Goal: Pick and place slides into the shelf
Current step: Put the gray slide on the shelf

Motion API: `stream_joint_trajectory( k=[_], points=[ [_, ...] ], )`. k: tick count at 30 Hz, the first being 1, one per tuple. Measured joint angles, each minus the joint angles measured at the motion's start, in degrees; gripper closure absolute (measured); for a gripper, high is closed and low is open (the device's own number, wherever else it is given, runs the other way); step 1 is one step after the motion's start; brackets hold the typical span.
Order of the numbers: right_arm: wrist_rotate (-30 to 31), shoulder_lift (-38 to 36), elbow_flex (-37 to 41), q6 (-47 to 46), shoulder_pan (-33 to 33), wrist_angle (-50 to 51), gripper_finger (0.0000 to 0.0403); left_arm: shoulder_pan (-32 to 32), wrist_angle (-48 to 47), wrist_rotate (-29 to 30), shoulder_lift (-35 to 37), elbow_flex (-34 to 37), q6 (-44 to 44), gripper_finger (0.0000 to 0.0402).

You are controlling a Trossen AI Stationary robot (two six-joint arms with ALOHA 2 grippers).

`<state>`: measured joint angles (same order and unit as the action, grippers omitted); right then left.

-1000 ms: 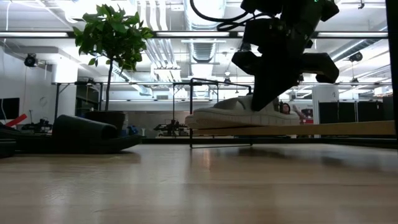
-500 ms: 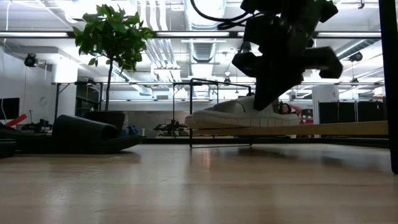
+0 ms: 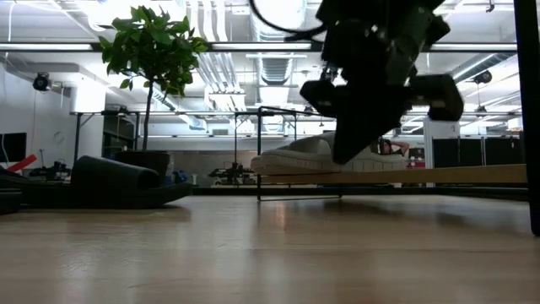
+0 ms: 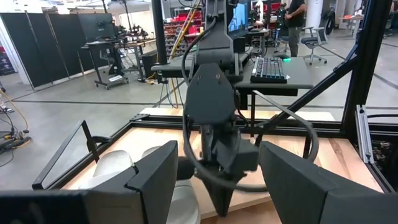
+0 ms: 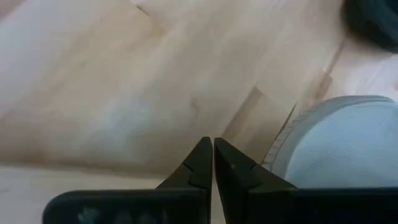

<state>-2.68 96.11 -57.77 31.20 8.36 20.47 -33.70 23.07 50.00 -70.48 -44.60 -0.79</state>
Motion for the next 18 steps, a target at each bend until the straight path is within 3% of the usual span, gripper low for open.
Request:
stream_joint_trajectory(
  k=[4, 18],
  points=[
    [4.4, 1.5, 0.0, -0.7, 0.0, -0.2, 0.0394, 0.0, 0.0, 0.0, 0.0, 0.0, 0.1, 0.0191],
    [4.0, 2.4, -0.5, -0.5, 0.5, -6.2, 0.0394, 0.0, 0.0, 0.0, 0.0, 0.0, 0.1, 0.0191]
  ],
)
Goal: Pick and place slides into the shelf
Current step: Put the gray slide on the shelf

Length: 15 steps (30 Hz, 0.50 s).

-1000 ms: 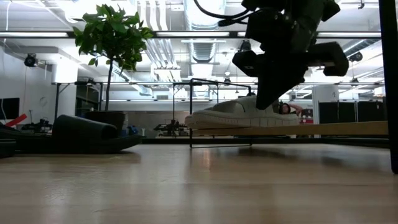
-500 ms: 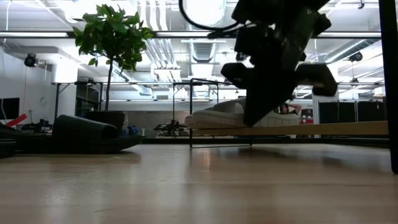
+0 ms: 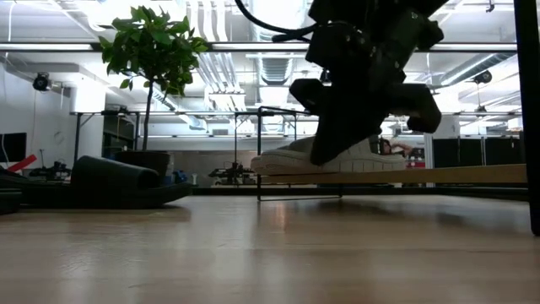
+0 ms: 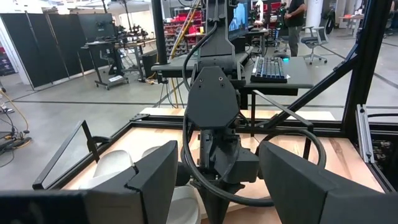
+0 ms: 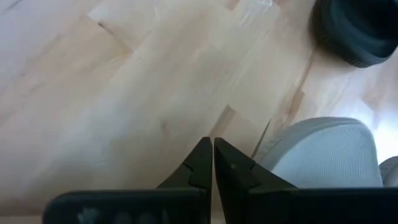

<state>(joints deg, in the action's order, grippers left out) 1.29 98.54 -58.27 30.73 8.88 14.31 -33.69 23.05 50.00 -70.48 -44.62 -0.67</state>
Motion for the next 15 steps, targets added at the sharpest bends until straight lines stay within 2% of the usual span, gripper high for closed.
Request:
stream_joint_trajectory(
  k=[15],
  points=[
    [0.9, 1.0, -1.5, 3.8, -0.2, -1.9, 0.0394, 0.0, 0.0, 0.0, 0.0, 0.0, 0.0, 0.0191]
  ],
)
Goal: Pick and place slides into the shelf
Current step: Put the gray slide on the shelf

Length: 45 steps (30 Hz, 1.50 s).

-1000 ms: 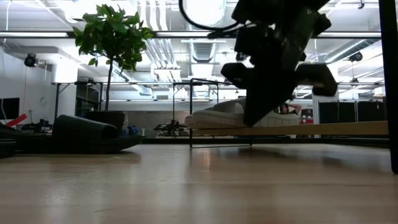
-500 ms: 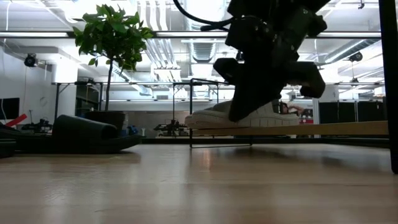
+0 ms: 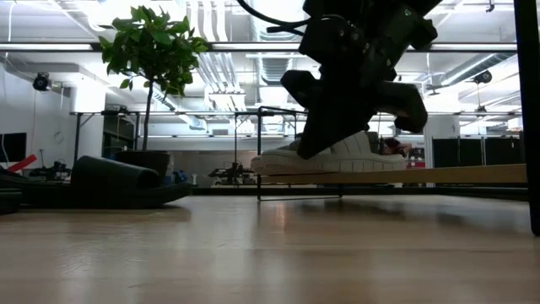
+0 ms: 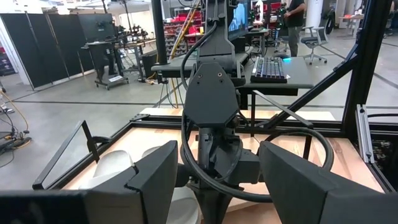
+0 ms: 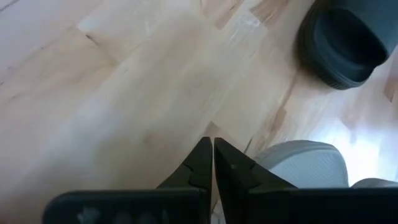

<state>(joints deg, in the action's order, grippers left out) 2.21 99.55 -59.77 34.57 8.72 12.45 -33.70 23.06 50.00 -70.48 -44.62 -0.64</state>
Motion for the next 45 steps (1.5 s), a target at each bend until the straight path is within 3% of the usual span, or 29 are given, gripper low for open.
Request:
stream_joint_trajectory(
  k=[24, 45],
  points=[
    [0.5, 0.0, 0.0, 1.1, -3.5, -1.4, 0.0394, 0.0, 0.0, 0.0, 0.0, 0.0, 0.0, 0.0191],
    [2.8, -0.3, 0.1, 1.5, -2.6, -1.1, 0.0394, 0.0, 0.0, 0.0, 0.0, 0.0, 0.0, 0.0191]
  ],
)
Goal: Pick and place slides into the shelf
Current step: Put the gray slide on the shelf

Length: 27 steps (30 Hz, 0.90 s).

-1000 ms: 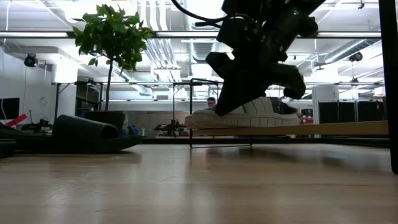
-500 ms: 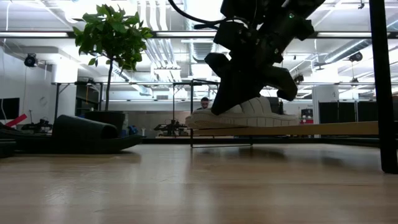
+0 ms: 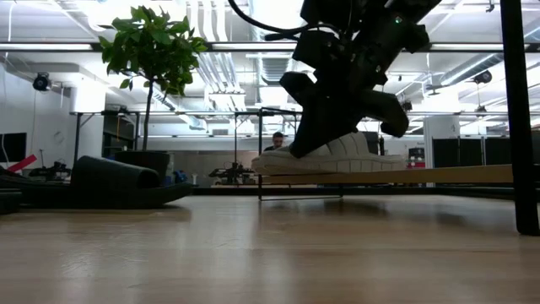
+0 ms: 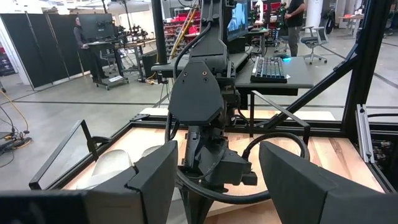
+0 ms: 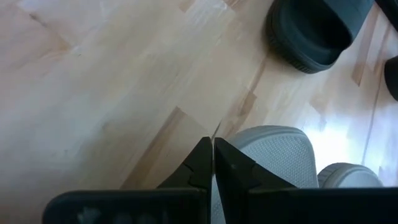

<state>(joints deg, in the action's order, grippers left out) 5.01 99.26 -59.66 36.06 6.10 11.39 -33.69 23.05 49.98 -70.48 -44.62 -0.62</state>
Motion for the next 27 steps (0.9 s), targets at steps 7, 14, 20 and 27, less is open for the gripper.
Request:
stream_joint_trajectory(
  k=[7, 14, 20, 27],
  points=[
    [1.2, -3.9, 0.0, -1.1, 0.4, 1.2, 0.0394, 0.0, -0.1, 0.0, 0.0, 0.0, 0.0, 0.0191],
    [1.2, -8.4, 0.6, -5.4, 0.3, 6.3, 0.0394, 0.0, -1.1, -0.1, 0.0, 0.0, -0.4, 0.0191],
    [1.1, -8.7, 2.0, -7.3, 0.5, 12.6, 0.0394, -0.1, -1.1, 0.0, 0.0, 0.0, -0.5, 0.0191],
    [0.7, -8.6, 2.8, -7.9, 0.5, 16.8, 0.0394, -0.1, -1.1, 0.0, 0.0, 0.0, -0.5, 0.0191]
  ],
)
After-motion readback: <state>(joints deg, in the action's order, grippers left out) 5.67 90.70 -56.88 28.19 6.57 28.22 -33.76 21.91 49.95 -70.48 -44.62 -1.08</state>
